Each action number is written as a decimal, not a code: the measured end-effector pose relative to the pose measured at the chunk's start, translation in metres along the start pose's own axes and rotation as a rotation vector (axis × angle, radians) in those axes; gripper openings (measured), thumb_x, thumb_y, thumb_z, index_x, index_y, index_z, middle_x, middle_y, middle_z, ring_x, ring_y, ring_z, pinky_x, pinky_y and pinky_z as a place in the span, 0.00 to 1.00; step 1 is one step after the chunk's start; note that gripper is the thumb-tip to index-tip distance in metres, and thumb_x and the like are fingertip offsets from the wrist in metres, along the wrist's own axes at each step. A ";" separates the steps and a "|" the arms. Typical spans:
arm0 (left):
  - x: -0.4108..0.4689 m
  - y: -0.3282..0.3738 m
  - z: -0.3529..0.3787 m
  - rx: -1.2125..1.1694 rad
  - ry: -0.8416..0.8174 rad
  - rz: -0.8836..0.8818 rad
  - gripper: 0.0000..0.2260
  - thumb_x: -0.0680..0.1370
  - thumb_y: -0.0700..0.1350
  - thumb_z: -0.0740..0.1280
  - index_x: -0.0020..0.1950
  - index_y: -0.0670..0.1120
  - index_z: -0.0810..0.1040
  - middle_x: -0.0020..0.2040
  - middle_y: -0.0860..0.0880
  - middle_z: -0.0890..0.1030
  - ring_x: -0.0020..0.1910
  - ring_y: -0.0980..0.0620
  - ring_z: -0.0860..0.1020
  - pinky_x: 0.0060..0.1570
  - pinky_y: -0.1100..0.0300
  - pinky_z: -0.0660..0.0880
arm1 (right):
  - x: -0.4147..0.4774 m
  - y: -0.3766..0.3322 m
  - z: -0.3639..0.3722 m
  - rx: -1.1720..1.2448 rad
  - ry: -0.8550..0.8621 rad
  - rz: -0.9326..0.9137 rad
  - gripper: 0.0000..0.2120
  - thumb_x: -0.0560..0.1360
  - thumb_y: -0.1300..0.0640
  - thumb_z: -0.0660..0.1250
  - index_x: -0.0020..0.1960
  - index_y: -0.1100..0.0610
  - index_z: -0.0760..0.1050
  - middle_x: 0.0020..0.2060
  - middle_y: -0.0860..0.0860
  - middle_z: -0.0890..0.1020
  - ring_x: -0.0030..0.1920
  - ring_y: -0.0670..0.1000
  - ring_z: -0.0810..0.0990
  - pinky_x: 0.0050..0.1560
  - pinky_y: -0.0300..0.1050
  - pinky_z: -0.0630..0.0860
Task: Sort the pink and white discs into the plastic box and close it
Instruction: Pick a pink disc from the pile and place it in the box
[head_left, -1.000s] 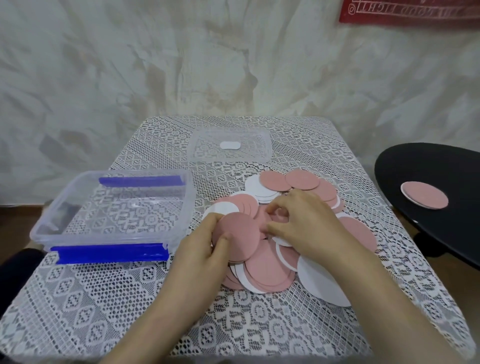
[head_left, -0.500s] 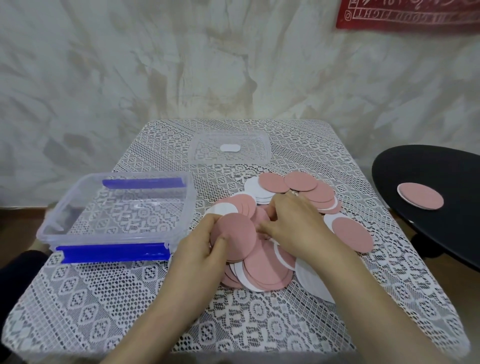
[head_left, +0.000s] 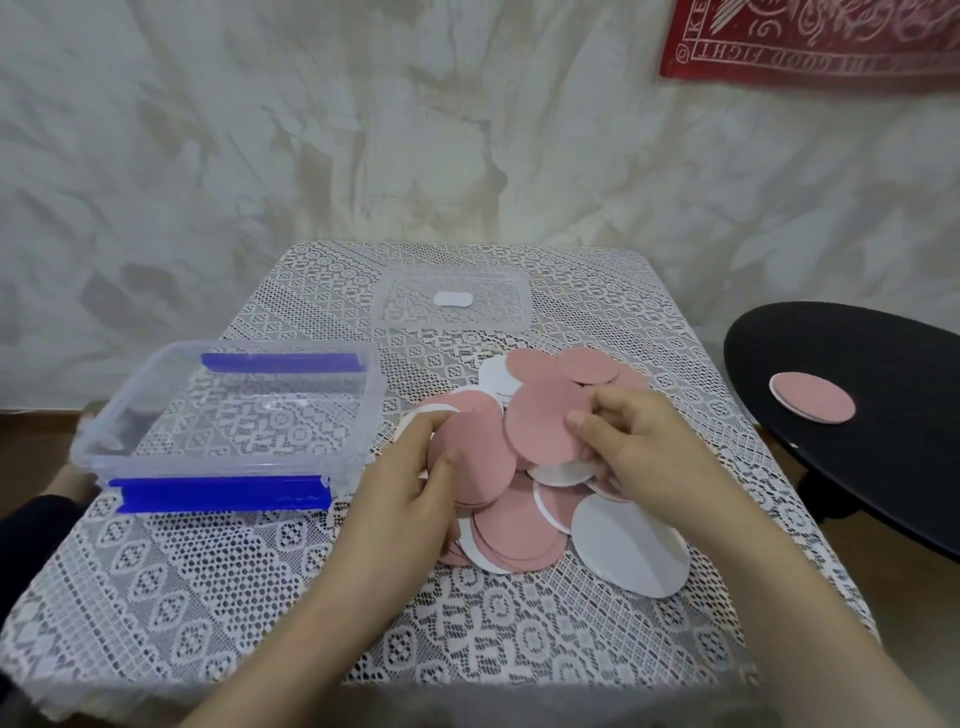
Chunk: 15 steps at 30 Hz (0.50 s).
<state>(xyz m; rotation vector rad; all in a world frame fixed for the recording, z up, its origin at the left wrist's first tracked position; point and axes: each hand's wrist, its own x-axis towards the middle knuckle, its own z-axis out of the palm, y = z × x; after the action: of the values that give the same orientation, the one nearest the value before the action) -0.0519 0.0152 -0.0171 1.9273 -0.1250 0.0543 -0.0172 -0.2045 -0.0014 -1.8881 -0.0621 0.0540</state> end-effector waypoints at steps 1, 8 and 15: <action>-0.001 0.002 0.001 -0.019 -0.012 0.010 0.15 0.84 0.42 0.58 0.57 0.63 0.75 0.30 0.50 0.77 0.27 0.54 0.74 0.28 0.60 0.76 | -0.005 -0.001 0.002 -0.005 -0.037 -0.017 0.11 0.82 0.63 0.65 0.40 0.62 0.75 0.29 0.50 0.76 0.26 0.43 0.73 0.28 0.34 0.70; -0.010 -0.001 0.002 0.040 -0.131 0.134 0.11 0.82 0.48 0.65 0.62 0.61 0.75 0.38 0.56 0.81 0.35 0.55 0.78 0.37 0.46 0.79 | -0.026 -0.001 0.025 -0.105 -0.106 -0.106 0.03 0.77 0.54 0.69 0.47 0.52 0.81 0.33 0.51 0.81 0.32 0.50 0.79 0.38 0.55 0.79; -0.031 -0.016 -0.021 0.320 -0.065 0.219 0.08 0.81 0.52 0.65 0.60 0.60 0.75 0.44 0.59 0.83 0.41 0.59 0.81 0.40 0.54 0.78 | -0.052 -0.005 0.045 -0.354 -0.114 -0.216 0.04 0.78 0.48 0.69 0.47 0.48 0.77 0.37 0.45 0.83 0.37 0.44 0.82 0.42 0.48 0.80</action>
<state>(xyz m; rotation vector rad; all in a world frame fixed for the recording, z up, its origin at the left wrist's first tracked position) -0.0806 0.0423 -0.0282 2.2282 -0.3913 0.1666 -0.0720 -0.1637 -0.0107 -2.2188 -0.3736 0.0028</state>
